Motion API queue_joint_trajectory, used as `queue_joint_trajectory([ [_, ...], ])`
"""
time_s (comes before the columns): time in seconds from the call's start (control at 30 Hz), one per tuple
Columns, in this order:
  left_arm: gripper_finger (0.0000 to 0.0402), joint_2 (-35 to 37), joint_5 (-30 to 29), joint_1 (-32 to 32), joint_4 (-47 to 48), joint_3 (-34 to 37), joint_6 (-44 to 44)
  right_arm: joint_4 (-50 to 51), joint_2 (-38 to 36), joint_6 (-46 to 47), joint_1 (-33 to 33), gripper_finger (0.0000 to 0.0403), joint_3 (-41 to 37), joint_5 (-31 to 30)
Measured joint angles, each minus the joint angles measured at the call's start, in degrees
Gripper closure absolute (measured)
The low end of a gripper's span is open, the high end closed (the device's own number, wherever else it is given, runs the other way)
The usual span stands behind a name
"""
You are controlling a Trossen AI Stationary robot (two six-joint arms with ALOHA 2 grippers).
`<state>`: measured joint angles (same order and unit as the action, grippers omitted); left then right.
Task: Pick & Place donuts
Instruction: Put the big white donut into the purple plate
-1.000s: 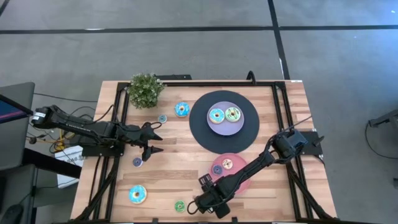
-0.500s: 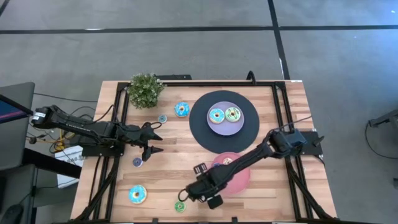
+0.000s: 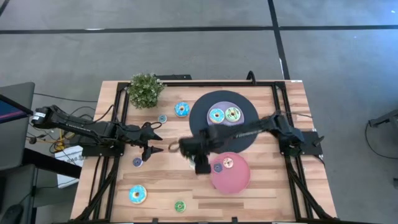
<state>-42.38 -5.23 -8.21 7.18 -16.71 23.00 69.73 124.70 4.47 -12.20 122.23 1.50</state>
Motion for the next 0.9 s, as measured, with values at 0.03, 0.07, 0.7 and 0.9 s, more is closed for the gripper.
queue_joint_trajectory([
  [0.03, 0.0123, 0.0, 0.0, 0.0, 0.1, 0.0, 0.0, -0.2, -1.6, 0.0, 1.0, 0.0261, -1.4, 0.0],
  [0.07, 0.0123, 0.0, 0.0, 0.0, 0.1, 0.0, 0.0, -0.1, -3.1, 0.0, 2.0, 0.0261, -3.0, 0.0],
  [0.7, 0.0123, 0.0, 0.6, 0.0, 2.1, 0.0, 0.2, -35.2, -42.7, 37.2, 12.9, 0.0263, -66.7, -7.9],
  [0.9, 0.0123, 0.0, 0.2, 0.0, 2.7, 0.0, 0.0, -35.4, -44.8, 44.5, 19.1, 0.0265, -68.8, -8.6],
])
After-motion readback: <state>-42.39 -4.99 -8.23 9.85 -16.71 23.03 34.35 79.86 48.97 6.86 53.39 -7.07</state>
